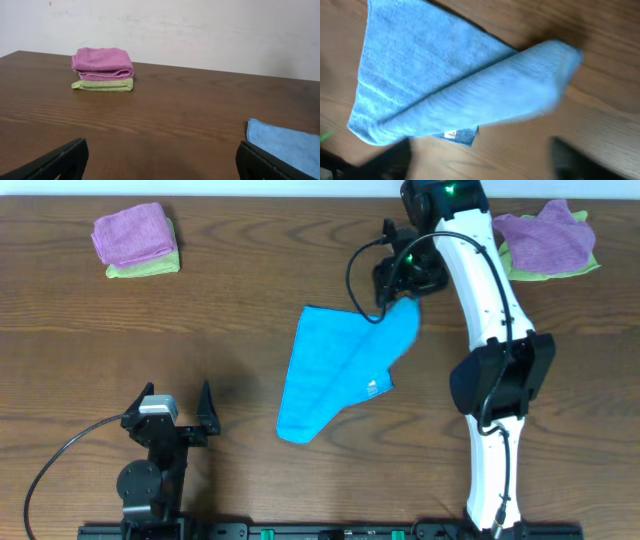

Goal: Fold the cloth
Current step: 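Lift the blue cloth and drag it down to spread it flat, then release the cloth and move the right gripper to its right corner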

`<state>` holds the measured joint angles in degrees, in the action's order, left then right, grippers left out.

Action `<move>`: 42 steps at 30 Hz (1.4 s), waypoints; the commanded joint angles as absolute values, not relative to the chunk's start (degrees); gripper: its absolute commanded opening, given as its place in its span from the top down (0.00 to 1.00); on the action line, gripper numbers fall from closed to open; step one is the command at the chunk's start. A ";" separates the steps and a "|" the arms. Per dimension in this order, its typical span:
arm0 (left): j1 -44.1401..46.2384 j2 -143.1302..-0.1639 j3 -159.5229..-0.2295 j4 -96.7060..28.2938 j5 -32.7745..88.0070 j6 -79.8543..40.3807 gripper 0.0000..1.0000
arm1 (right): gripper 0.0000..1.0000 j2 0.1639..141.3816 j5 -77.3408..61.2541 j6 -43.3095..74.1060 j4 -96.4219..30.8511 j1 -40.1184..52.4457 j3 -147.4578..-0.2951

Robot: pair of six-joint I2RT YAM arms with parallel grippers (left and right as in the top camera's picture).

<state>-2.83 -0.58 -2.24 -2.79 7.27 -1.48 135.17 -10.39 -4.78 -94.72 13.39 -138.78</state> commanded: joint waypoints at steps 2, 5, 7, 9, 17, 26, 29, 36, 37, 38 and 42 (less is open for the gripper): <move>-2.59 -0.21 -0.27 -3.75 7.07 -0.84 0.04 | 0.06 133.88 -9.63 -3.92 -96.20 13.63 -139.39; -2.59 -0.21 -0.27 -3.75 7.09 -0.84 0.05 | 0.17 133.80 -9.67 -3.90 -97.34 13.63 -139.28; -2.59 -0.21 -0.27 -3.75 7.07 -0.84 0.05 | 0.18 133.16 -9.67 -4.16 -97.34 13.82 -139.26; -2.59 -0.21 -0.27 -3.75 7.09 -0.84 0.05 | 0.32 131.98 -9.63 -4.40 -97.32 13.96 -139.28; -2.59 -0.21 -0.27 -3.75 7.07 -0.82 0.05 | 0.32 123.50 -9.37 -5.43 -92.44 12.19 -139.46; -2.59 -0.21 -0.27 -3.75 7.07 -0.84 0.05 | 0.21 105.80 -8.27 -6.66 -93.01 11.33 -138.41; -2.59 -0.21 -0.27 -3.75 7.07 -0.84 0.05 | 0.22 99.85 -7.38 -7.38 -91.61 11.51 -133.67; -2.59 -0.21 -0.27 -3.75 7.07 -0.84 0.05 | 0.17 86.78 -0.12 -7.38 -86.13 14.09 -121.69; -2.59 -0.21 -0.27 -3.75 7.09 -0.84 0.04 | 0.17 85.30 -0.21 -7.38 -86.41 14.13 -120.53; -2.59 -0.21 -0.27 -3.75 7.07 -0.84 0.04 | 0.18 83.37 -0.21 -7.35 -86.54 14.11 -118.76; -2.59 -0.21 -0.27 -3.75 7.07 -0.84 0.04 | 0.19 75.88 -0.21 -7.33 -84.55 14.13 -107.79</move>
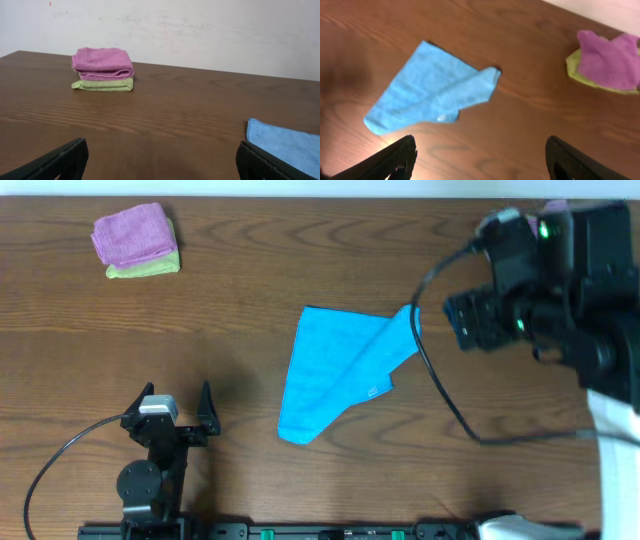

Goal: Fold the cloth

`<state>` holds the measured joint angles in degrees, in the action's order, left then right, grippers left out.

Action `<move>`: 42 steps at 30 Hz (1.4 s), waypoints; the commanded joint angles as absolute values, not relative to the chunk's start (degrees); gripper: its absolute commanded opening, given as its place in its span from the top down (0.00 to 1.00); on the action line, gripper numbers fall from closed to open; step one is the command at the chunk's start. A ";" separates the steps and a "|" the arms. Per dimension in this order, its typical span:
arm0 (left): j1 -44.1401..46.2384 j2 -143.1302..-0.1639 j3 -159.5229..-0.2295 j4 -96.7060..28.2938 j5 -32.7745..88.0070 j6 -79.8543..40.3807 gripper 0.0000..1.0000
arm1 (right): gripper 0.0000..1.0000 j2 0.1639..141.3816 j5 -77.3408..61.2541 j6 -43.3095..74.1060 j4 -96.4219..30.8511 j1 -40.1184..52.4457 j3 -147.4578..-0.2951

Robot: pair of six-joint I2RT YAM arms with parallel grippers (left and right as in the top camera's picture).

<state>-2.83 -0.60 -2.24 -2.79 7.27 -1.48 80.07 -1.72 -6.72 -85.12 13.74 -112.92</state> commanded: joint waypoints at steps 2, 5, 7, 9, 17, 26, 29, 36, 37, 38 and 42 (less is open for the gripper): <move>-2.59 -0.21 -0.27 -3.75 7.07 -0.84 0.04 | 0.25 72.66 -0.21 -6.83 -83.29 14.11 -101.06; -2.59 -0.21 -0.27 -3.75 7.07 -0.84 0.04 | 0.30 69.41 -2.28 -4.47 -80.79 13.80 -92.12; -2.59 -0.21 -0.27 -3.75 7.09 -0.84 0.05 | 0.39 68.27 -7.70 -4.21 -77.49 13.80 -84.77; -2.59 -0.21 -0.27 -3.75 7.07 -0.84 0.05 | 0.48 68.20 -10.79 -3.31 -74.67 13.80 -78.50; -2.59 -0.21 -0.27 -3.75 7.09 -0.84 0.05 | 0.75 73.54 -19.16 -1.15 -59.16 13.82 -59.09; -2.59 -0.21 -0.27 -3.75 7.09 -0.84 0.05 | 0.98 88.25 -23.40 -0.25 -49.50 15.07 -58.08; -2.59 -0.21 -0.27 -3.75 7.09 -0.82 0.05 | 0.99 91.72 -23.33 -0.27 -47.31 15.99 -58.08; -2.59 -0.21 -0.27 -3.75 7.07 -0.84 0.05 | 0.99 95.04 -23.31 -0.25 -44.16 17.41 -58.08; -2.59 -0.21 -0.27 -3.75 7.09 -0.84 0.05 | 0.98 95.44 -23.11 -0.25 -43.79 17.50 -58.08; -2.59 -0.21 -0.27 -3.75 7.07 -0.84 0.04 | 0.98 95.74 -22.52 -0.23 -43.55 17.63 -58.08; -2.59 -0.21 -0.27 -3.75 7.07 -0.84 0.05 | 0.98 97.27 -20.08 -0.23 -42.57 17.76 -58.08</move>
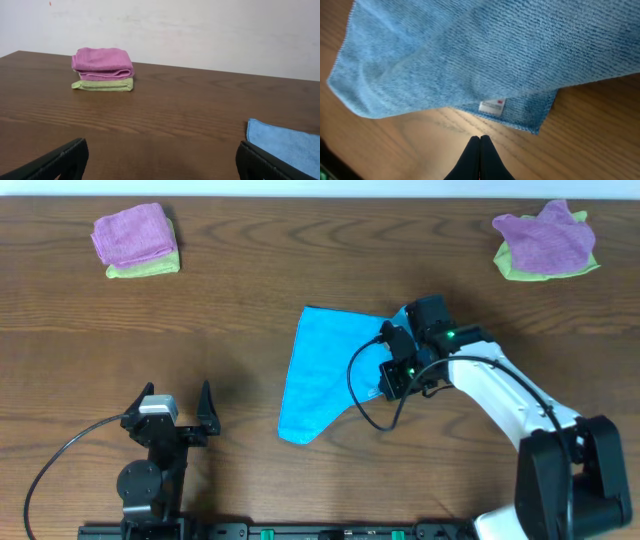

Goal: Fold the cloth

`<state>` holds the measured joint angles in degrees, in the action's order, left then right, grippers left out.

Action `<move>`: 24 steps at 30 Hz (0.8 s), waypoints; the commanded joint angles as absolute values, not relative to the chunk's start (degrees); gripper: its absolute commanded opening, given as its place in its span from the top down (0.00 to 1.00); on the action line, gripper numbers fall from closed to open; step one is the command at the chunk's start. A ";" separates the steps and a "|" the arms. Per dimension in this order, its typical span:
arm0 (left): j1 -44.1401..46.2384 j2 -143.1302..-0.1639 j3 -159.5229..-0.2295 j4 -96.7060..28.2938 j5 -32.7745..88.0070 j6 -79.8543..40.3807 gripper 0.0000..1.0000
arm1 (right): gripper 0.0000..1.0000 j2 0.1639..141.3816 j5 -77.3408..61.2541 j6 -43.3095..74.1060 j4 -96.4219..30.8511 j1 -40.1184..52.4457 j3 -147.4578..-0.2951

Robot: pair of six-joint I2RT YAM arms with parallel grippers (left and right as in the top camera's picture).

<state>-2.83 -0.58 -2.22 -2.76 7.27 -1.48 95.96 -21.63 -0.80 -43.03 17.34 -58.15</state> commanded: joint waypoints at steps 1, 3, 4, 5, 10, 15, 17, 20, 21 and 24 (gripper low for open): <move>-2.59 -0.21 -0.27 -3.75 7.09 -0.84 0.04 | 0.99 97.49 -19.88 -0.23 -42.41 17.78 -58.08; -2.59 -0.21 -0.27 -3.75 7.09 -0.84 0.05 | 0.99 97.62 -19.53 -0.23 -42.37 17.76 -58.08; -2.59 -0.21 -0.27 -3.75 7.07 -0.82 0.05 | 0.98 97.62 -19.18 -0.23 -42.28 17.76 -58.08; -2.59 -0.21 -0.27 -3.75 7.07 -0.82 0.04 | 0.99 97.62 -18.59 -0.21 -42.13 17.78 -58.08; -2.59 -0.21 -0.27 -3.75 7.07 -0.84 0.05 | 0.98 97.65 -16.91 0.19 -40.88 17.78 -58.08; -2.59 -0.21 -0.27 -3.75 7.07 -0.84 0.04 | 0.98 98.37 -16.88 0.21 -39.38 17.76 -58.08; -2.59 -0.21 -0.27 -3.75 7.09 -0.84 0.05 | 0.99 99.15 -16.91 0.21 -39.22 17.78 -58.08; -2.59 -0.21 -0.27 -3.73 7.07 -0.84 0.04 | 0.98 100.60 -16.93 0.19 -39.03 17.82 -58.06; -2.59 -0.21 -0.27 -3.75 7.07 -0.84 0.05 | 0.99 101.08 -16.93 0.19 -38.98 17.82 -58.08; -2.59 -0.21 -0.27 -3.75 7.07 -0.84 0.04 | 0.98 101.51 -16.93 0.19 -38.74 17.89 -58.08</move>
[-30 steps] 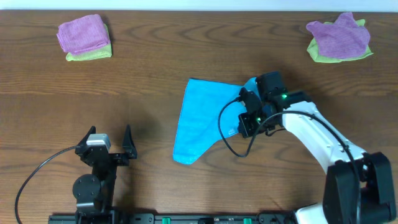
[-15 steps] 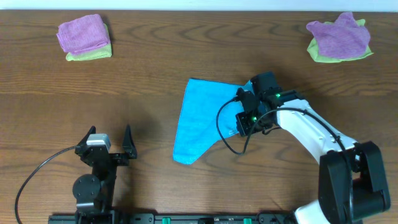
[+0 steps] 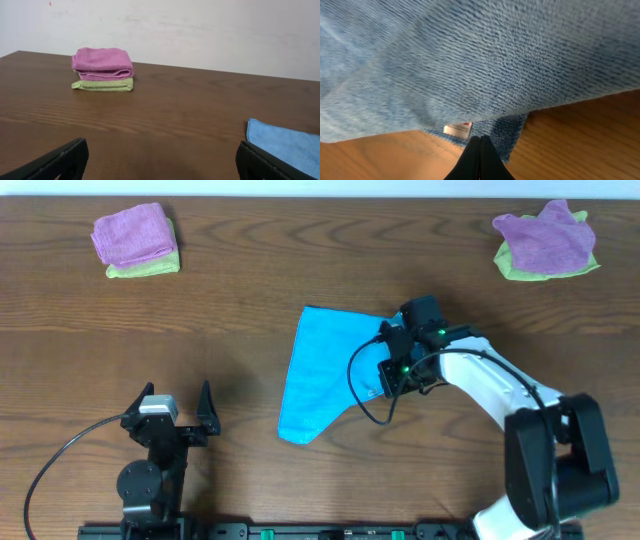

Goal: Fold the cloth

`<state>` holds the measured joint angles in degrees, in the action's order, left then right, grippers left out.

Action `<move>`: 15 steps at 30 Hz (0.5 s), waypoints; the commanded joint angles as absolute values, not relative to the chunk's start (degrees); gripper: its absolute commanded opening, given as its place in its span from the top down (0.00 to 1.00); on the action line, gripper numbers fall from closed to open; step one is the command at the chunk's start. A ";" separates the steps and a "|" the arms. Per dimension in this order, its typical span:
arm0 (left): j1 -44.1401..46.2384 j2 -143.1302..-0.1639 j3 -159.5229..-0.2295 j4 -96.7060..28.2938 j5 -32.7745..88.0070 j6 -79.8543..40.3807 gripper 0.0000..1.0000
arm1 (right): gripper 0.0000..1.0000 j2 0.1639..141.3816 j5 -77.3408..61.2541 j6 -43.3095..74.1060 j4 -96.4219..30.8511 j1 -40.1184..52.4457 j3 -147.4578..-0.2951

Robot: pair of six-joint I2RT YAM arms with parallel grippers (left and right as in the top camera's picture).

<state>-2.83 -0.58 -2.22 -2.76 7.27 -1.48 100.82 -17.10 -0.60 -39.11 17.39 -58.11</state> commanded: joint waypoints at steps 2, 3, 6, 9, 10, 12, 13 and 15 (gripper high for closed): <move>-2.59 -0.21 -0.27 -3.75 7.07 -0.84 0.04 | 0.98 101.54 -16.93 0.21 -38.30 18.02 -58.08; -2.59 -0.21 -0.27 -3.75 7.07 -0.84 0.05 | 0.99 101.56 -16.93 0.19 -38.11 18.06 -58.08; -2.59 -0.21 -0.27 -3.75 7.07 -0.84 0.05 | 0.99 101.73 -16.93 0.19 -37.74 18.31 -58.08; -2.59 -0.21 -0.27 -3.75 7.09 -0.84 0.05 | 0.99 102.32 -16.86 0.19 -36.97 18.83 -58.06; -2.59 -0.21 -0.27 -3.75 7.07 -0.84 0.05 | 0.98 102.37 -16.88 0.19 -36.82 18.87 -58.06; -2.59 -0.21 -0.27 -3.75 7.07 -0.84 0.05 | 0.98 102.67 -16.23 0.19 -36.45 19.11 -58.06; -2.59 -0.21 -0.27 -3.75 7.07 -0.84 0.04 | 0.98 102.87 -15.62 0.16 -36.34 19.22 -58.06; -2.59 -0.21 -0.27 -3.75 7.07 -0.82 0.05 | 0.98 103.18 -14.74 0.16 -36.25 19.38 -58.06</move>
